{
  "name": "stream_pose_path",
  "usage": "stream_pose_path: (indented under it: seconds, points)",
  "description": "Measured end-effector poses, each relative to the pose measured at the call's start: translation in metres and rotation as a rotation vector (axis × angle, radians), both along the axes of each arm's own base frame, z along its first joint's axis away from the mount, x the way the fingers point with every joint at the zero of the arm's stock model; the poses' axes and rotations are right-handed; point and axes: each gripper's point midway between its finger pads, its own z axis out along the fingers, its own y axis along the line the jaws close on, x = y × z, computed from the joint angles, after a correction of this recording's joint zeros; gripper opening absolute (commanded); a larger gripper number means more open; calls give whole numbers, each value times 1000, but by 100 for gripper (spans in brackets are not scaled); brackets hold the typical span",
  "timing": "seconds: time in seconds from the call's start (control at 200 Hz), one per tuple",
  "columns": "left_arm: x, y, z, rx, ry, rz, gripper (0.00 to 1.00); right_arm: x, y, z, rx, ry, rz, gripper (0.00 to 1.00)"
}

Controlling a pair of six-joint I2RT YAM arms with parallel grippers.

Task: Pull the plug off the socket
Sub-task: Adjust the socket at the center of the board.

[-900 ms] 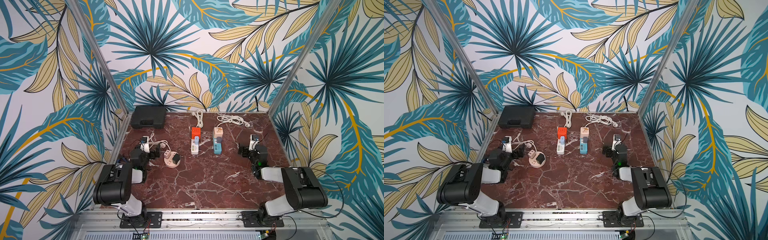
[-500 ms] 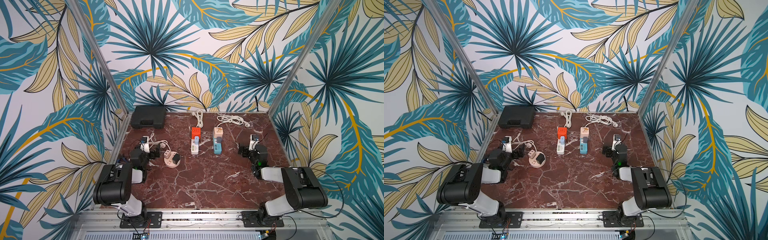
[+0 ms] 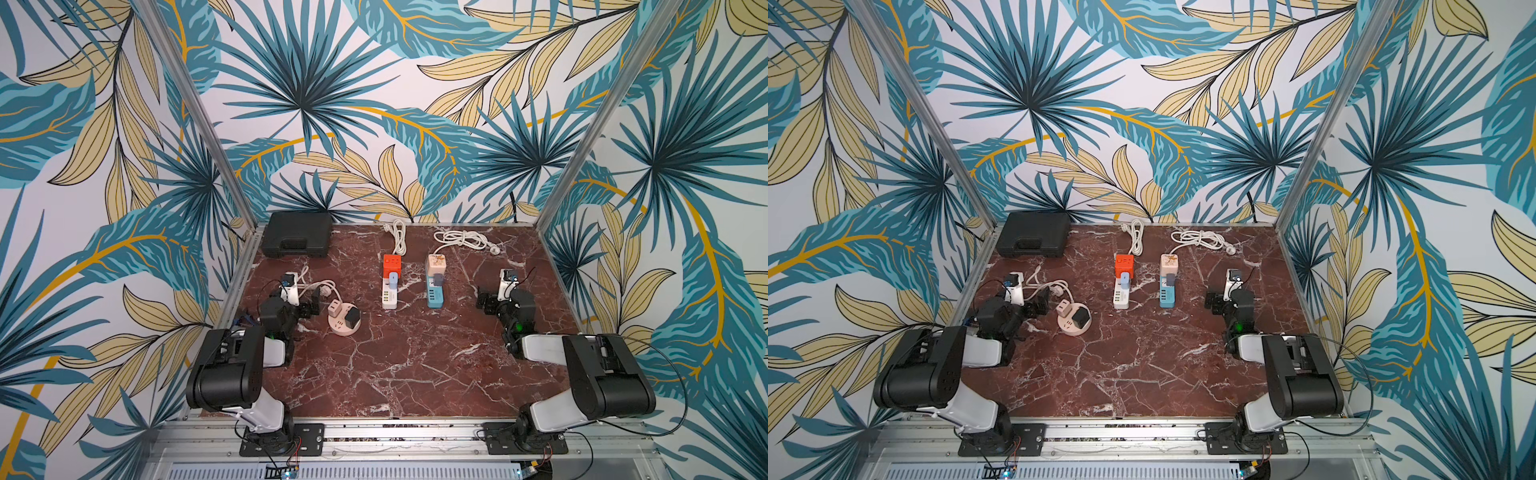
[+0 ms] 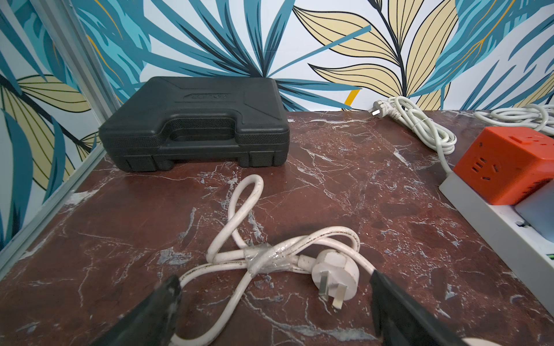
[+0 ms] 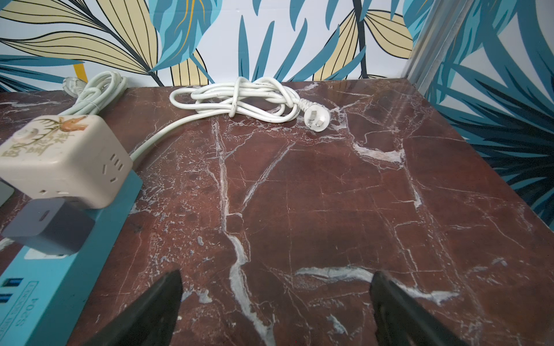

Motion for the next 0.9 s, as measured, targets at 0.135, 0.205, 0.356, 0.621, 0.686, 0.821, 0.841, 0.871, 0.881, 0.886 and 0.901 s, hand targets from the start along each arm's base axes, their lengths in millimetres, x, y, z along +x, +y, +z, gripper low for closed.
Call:
stream_pose_path:
  seconds: [0.135,0.205,0.356,0.621,0.686,0.821,0.841,0.871,0.881,0.886,0.901]
  points:
    - [0,-1,0,0,-1,-4,100,0,0,0,0,0,-1,100]
    - [-1,-2,5,-1,-8,-10,100,-1,-2,2,-6,1,-14,100]
    - [-17,-8,57,12,-75,-40,100,3,-19,54,67,65,-176,100]
    - [-21,-31,154,67,140,-226,100,7,-13,120,353,132,-261,99]
    - [-25,-35,146,55,276,-269,100,-7,4,95,415,224,-214,100]
    - [-48,-42,92,-38,580,-305,100,-35,49,94,505,293,-75,99]
    - [-53,-43,84,-54,620,-310,100,-36,57,99,508,288,-50,98]
    - [-60,-46,75,-73,669,-322,100,-40,73,107,515,279,2,97]
    - [-62,-46,73,-77,679,-325,100,-41,76,109,516,277,12,97]
    - [-63,-47,72,-82,687,-327,100,-42,80,110,518,278,26,97]
    - [-66,-48,70,-85,702,-334,100,-44,88,113,515,278,50,96]
